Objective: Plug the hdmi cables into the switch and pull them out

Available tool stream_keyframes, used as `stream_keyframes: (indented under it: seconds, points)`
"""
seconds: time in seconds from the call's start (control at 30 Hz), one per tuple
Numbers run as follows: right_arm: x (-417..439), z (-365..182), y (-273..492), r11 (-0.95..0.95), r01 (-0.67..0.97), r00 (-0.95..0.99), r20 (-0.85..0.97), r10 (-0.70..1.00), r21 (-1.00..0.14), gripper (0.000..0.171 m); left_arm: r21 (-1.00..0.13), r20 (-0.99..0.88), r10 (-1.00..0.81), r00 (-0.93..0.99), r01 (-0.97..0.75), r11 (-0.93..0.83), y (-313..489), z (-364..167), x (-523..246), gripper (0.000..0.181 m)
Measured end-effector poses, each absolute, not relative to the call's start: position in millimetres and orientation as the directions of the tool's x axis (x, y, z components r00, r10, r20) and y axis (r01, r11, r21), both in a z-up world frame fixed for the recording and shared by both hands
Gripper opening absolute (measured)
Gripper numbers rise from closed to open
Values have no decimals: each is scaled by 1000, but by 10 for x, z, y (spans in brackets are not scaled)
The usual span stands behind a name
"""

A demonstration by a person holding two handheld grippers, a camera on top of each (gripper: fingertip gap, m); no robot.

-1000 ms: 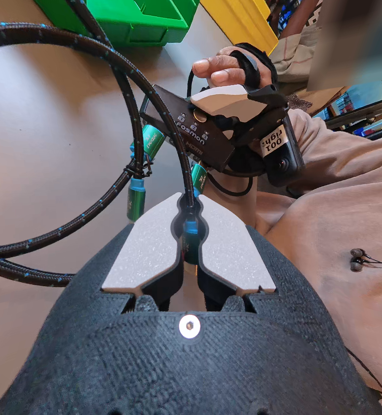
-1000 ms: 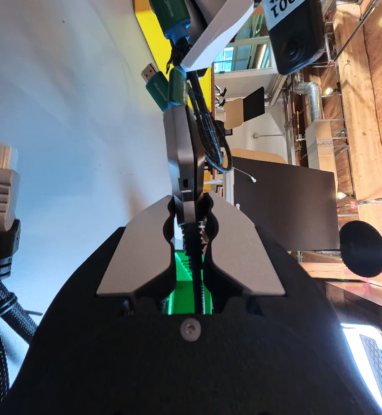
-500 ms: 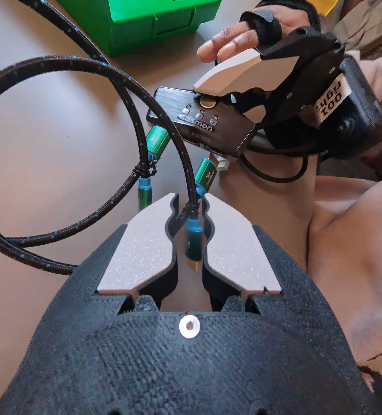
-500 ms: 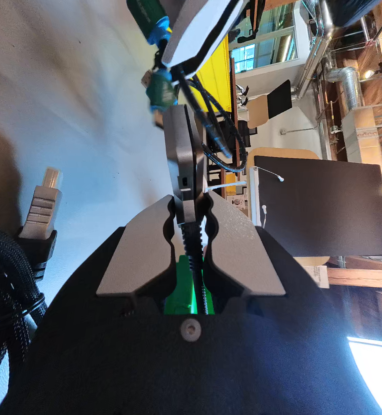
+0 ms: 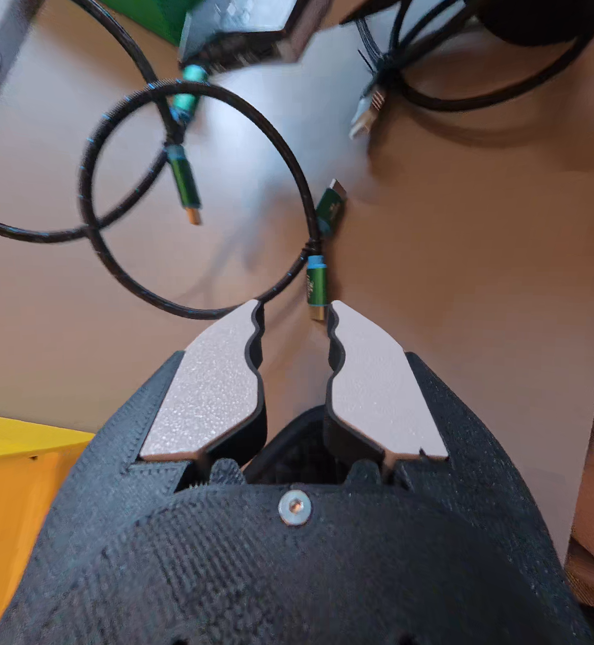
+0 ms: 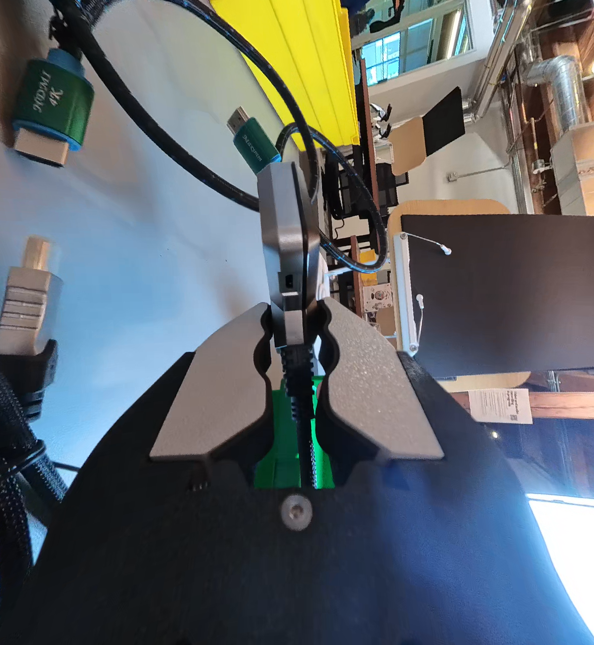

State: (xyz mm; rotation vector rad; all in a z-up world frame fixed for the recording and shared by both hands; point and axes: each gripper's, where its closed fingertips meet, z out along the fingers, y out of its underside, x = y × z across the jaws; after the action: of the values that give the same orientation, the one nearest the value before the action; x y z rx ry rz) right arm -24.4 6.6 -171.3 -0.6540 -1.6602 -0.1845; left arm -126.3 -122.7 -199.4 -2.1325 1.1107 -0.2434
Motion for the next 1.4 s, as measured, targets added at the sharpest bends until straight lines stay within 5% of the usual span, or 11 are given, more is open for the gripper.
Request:
stream_keyframes:
  seconds: [0.17,0.23,0.33,0.47,0.57,0.7,0.9,1.0,1.1,1.4]
  points:
    - [-139,-1611,253,772,572,9,944,331,-276,24,-636,-105,-794,599,-654,-409,-1239,-2335,-1103,34]
    - [-67,-1547,352,745,597,48,941,336,-296,23,-582,-186,-816,548,-730,-357,-1203,-2430,-1114,5]
    - [52,-1442,461,718,608,105,931,350,-339,24,-449,-353,-828,436,-855,-259,-1077,-2455,-1368,0]
    - [151,-1326,528,692,611,152,915,373,-383,24,-570,-226,-767,601,-720,-397,-939,-2257,-1518,1]
    - [142,-1264,500,677,592,179,890,418,-437,24,-720,-64,-713,698,-527,-451,-816,-2077,-1269,22]
    - [107,-1186,414,656,567,209,857,470,-498,24,-762,12,-658,753,-419,-493,-558,-2094,-934,39]
    - [83,-1154,366,621,561,231,824,518,-547,23,-810,-268,-640,720,-528,-255,-183,-1847,-378,50]
    - [71,-1149,357,592,550,253,793,554,-589,23,-782,-415,-575,705,-599,-170,115,-1785,-200,47]
    - [106,-1115,355,587,550,269,792,549,-593,23,-757,-510,-557,656,-650,-72,371,-1792,-137,11]
    - [298,-1087,609,481,549,364,713,599,-684,23,-911,-258,-838,481,-410,45,-424,-1329,-333,7]
